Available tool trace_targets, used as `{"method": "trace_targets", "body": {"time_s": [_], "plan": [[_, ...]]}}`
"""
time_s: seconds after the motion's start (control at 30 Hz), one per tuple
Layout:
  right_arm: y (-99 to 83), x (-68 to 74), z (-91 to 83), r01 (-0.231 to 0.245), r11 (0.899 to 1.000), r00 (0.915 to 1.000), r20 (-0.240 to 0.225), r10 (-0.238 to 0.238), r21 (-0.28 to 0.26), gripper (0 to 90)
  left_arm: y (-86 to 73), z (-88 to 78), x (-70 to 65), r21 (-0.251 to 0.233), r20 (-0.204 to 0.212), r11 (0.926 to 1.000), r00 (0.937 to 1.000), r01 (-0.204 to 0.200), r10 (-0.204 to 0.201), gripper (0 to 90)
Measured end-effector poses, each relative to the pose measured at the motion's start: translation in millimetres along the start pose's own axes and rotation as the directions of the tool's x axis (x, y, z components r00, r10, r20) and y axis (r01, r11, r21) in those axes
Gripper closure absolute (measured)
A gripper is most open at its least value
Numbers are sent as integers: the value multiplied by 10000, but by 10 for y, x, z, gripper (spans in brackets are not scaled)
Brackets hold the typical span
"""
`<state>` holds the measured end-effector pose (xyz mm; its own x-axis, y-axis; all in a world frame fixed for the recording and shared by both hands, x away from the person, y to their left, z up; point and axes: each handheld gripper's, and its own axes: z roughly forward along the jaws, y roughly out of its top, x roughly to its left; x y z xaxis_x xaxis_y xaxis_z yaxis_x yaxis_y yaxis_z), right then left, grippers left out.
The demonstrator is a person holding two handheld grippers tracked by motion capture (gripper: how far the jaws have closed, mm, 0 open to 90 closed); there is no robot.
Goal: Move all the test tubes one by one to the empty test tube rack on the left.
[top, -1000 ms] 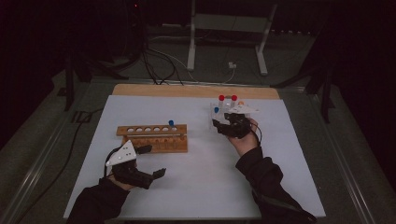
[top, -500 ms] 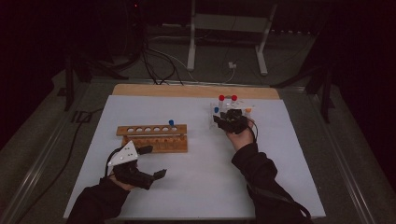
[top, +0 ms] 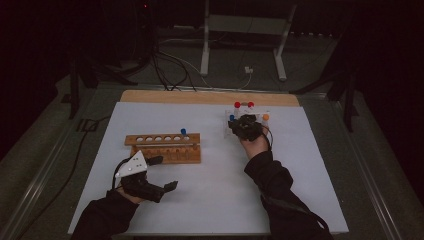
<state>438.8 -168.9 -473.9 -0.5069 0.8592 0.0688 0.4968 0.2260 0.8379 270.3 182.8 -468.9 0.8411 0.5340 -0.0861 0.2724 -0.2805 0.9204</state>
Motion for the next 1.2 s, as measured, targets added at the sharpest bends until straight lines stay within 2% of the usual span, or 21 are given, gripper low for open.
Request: {"method": "trace_targets", "body": {"time_s": [0.13, 0.4, 0.83, 1.0, 1.2], "plan": [[9, 3, -2, 109, 9999, 9998, 171, -109, -21, 764, -6, 5, 4, 12, 19, 10000, 10000, 55, -55, 15], [109, -5, -103, 244, 9993, 9996, 142, -240, -289, 766, -2, 14, 5, 16, 76, 10000, 9999, 77, -78, 15], [354, 56, -456, 958, 9922, 9954, 136, -950, -802, 766, 44, 24, -8, -2, 229, 10000, 9997, 34, -34, 15], [360, 112, -562, 1252, 9890, 9919, -110, -1264, -786, 766, 76, 40, -10, 10, 308, 10000, 9995, 9, -9, 15], [247, 223, -645, 1636, 9850, 9838, -650, -1671, -556, 766, 111, 45, -12, 24, 341, 10000, 9994, -24, 23, 16]]}}
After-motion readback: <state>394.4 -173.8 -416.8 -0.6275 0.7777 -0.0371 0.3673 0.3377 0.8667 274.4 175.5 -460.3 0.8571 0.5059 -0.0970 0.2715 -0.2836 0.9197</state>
